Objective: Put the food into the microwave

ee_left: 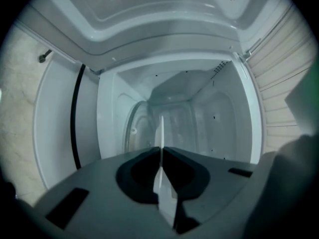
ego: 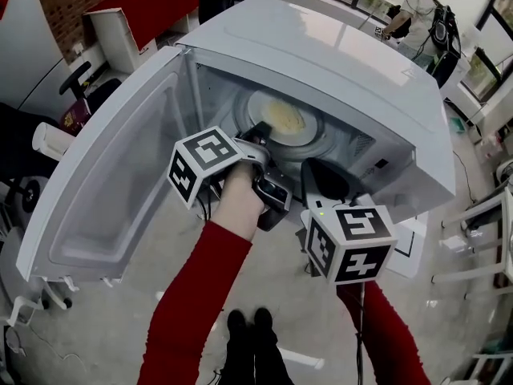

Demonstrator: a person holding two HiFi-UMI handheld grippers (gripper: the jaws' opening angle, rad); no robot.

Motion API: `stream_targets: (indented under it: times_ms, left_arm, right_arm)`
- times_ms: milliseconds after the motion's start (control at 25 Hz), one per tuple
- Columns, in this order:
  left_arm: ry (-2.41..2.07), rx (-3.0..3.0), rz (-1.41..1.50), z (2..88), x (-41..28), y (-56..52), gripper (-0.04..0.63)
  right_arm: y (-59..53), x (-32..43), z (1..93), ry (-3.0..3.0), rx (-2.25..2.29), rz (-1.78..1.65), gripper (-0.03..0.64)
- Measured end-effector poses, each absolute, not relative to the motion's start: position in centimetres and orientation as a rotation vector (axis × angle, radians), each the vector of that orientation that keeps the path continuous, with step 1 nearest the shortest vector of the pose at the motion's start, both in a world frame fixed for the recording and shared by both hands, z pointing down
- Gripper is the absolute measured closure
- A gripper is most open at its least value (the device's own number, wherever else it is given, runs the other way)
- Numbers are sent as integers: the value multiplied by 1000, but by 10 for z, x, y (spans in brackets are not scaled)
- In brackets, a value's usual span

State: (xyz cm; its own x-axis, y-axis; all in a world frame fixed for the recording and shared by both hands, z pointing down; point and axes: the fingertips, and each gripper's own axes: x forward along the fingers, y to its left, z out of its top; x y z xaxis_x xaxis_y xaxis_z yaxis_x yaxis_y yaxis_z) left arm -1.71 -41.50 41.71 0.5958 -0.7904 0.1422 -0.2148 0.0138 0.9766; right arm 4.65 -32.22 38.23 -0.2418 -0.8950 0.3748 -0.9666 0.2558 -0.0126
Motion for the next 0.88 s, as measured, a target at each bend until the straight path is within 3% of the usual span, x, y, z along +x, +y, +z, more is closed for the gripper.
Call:
stream_targets:
  times_ms: [880]
  left_arm:
    - [-983,1642,-344,419,-1,-438,569]
  right_arm:
    - [-334,51,382,-2192,1705,312,603]
